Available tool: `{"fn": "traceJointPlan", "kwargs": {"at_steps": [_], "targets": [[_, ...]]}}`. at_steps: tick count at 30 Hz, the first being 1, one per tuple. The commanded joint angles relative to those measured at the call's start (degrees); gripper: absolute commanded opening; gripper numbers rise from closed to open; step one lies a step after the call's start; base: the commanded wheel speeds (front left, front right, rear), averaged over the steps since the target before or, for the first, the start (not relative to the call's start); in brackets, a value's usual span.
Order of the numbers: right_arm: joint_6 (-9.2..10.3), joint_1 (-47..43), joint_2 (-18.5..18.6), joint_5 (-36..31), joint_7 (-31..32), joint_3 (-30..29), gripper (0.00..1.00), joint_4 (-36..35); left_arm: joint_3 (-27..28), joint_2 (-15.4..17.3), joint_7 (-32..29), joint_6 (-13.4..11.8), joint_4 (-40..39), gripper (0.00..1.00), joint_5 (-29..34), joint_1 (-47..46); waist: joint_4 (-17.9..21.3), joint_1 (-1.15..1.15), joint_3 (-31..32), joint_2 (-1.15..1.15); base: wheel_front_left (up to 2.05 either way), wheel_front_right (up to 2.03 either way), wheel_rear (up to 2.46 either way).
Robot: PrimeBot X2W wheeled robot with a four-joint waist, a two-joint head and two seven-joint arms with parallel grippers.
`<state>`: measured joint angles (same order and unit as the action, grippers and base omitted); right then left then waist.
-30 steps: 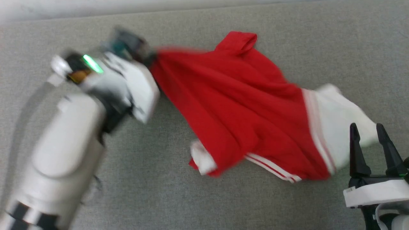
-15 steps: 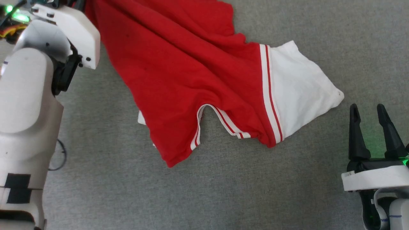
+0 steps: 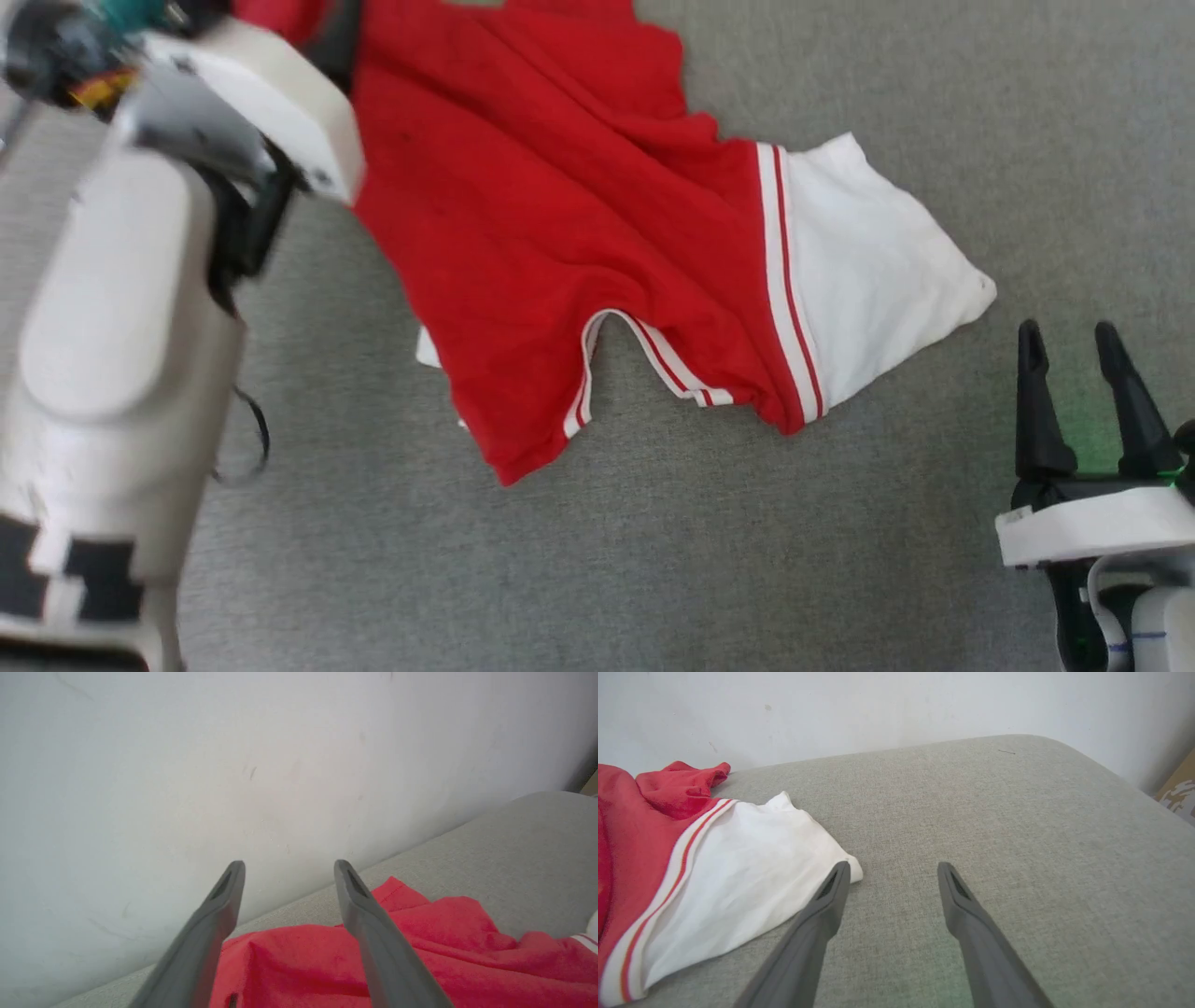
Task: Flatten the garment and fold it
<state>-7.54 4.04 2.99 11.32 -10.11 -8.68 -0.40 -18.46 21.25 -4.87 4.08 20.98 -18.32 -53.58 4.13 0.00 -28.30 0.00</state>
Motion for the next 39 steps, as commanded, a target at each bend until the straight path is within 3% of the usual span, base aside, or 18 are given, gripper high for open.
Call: {"fn": "traceJointPlan", "kwargs": {"at_steps": [1,8,13,19,27,28,29,35,39], "targets": [[0.05,-1.0,-0.1,-0.1,0.3,-0.1,1.0,0.5,-0.5,-0.2,-1.7,0.2,-4.0,1.0,-1.0,3.9,-4.2,0.0,6.8,0.0,0.0,0.0,0.0],[0.05,-3.8,-0.1,0.7,1.4,-0.3,1.0,0.7,-6.2,-1.9,-12.0,-2.1,-19.1,1.0,-2.8,18.3,-5.6,0.0,11.6,0.0,0.0,0.0,0.0],[0.05,-5.1,-0.1,1.2,1.8,-0.6,1.0,0.2,-13.0,-3.1,-16.4,-2.8,-24.5,1.0,-1.8,27.2,-5.7,0.0,11.9,0.0,0.0,0.0,0.0],[0.05,-5.4,-0.1,1.2,2.2,-0.7,1.0,0.0,-20.0,-2.0,-18.4,-3.1,-21.6,1.0,3.0,33.0,-5.4,0.0,11.4,0.0,0.0,0.0,0.0],[0.05,-5.1,-0.1,1.1,2.7,-0.7,1.0,-0.2,-21.5,-2.2,-16.4,-5.2,-13.2,1.0,6.1,32.6,-5.3,0.0,11.4,0.0,0.0,0.0,0.0],[0.05,-5.1,-0.1,1.0,2.7,-0.7,1.0,-0.2,-21.3,-2.4,-15.5,-5.4,-12.4,0.39,6.2,32.4,-5.3,0.0,11.5,0.0,0.0,0.0,0.0],[0.05,-5.1,-0.1,1.0,2.8,-0.6,1.0,-0.2,-21.0,-2.8,-14.4,-5.6,-11.9,0.0,5.8,32.2,-5.3,0.0,11.6,0.0,0.0,0.0,0.0],[0.05,-5.8,-0.1,0.8,3.1,-1.0,1.0,-0.1,-18.8,-5.0,-9.6,-6.2,-13.8,0.0,3.8,30.5,-5.8,0.0,13.5,0.0,0.0,0.0,0.0],[0.05,-6.6,-0.1,0.9,3.4,-0.9,1.0,0.0,-20.1,-6.4,-8.5,-4.8,-18.3,0.0,3.9,28.3,-6.4,0.0,15.3,0.0,0.0,0.0,0.0]]}}
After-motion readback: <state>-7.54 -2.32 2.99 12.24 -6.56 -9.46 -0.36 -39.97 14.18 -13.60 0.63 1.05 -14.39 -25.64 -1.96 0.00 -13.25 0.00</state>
